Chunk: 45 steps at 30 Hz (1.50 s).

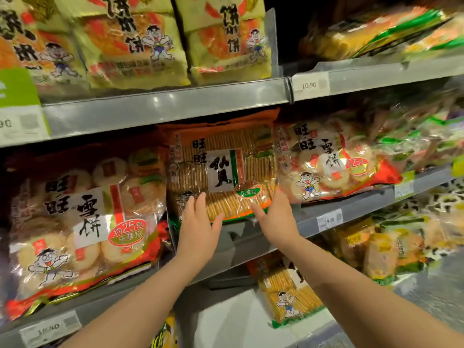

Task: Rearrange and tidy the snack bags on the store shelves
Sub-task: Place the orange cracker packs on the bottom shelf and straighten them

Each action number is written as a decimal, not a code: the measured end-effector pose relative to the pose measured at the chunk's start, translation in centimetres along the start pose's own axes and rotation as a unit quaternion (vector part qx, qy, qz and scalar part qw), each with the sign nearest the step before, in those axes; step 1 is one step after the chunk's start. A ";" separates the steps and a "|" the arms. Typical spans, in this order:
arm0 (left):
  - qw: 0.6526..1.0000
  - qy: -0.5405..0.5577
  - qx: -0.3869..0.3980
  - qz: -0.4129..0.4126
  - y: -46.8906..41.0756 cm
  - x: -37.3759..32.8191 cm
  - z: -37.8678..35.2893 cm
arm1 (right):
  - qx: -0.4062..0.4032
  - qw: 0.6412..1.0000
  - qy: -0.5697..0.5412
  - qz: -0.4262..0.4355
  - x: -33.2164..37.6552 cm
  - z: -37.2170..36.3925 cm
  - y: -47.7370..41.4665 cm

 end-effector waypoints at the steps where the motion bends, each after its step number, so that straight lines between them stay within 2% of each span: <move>1: 0.999 -0.006 0.005 0.040 -0.4 1.1 -0.4 | 0.004 0.999 -0.029 -0.024 -1.0 0.3 -0.8; 4: 0.990 -0.040 0.004 0.134 -1.9 4.2 -1.0 | 0.003 0.992 -0.103 -0.075 -2.7 0.4 -2.7; 6: 0.983 -0.046 0.004 0.179 -2.7 5.5 -1.2 | 0.004 0.989 -0.114 -0.090 -2.9 -0.1 -3.6; 12: 0.974 -0.016 0.033 0.224 -3.5 6.5 -2.9 | 0.016 0.976 -0.109 -0.189 -2.5 -0.3 -5.8; 15: 0.971 -0.007 0.048 0.236 -3.2 7.2 -3.4 | 0.034 0.982 -0.080 -0.169 -1.8 0.0 -5.6; 21: 0.974 -0.020 0.073 0.212 -2.3 6.4 -4.3 | -0.040 0.997 0.001 -0.069 0.8 3.6 -3.2; 24: 0.984 -0.019 0.073 0.163 -1.3 4.8 -4.5 | -0.052 0.995 -0.081 -0.039 1.4 3.5 -1.6; 26: 0.989 -0.021 0.083 0.124 -0.6 3.2 -4.6 | -0.012 0.989 -0.144 -0.030 1.9 3.1 -0.3; 28: 0.992 -0.018 0.094 0.084 0.3 1.2 -4.6 | 0.012 0.988 -0.155 -0.015 2.0 3.0 0.8; 33: 0.996 -0.003 0.093 -0.011 2.8 -3.5 -3.4 | -0.048 0.985 -0.167 0.016 1.8 5.0 4.3; 40: 0.994 0.004 0.107 -0.001 7.2 -4.2 -3.1 | -0.115 0.952 -0.285 0.006 -1.8 9.8 10.8; 45: 0.991 0.003 0.130 0.038 10.1 -4.1 -3.8 | -0.127 0.944 -0.305 0.019 -4.3 14.3 15.0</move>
Point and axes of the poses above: each hand's wrist, its own y-axis away from the middle knuckle, its own z-axis out of the back of the hand, x = y × z, the point moved 8 cm from there along -y, towards the middle knuckle, and after that the axes turned 5 degrees about y, right-handed, at the moved point
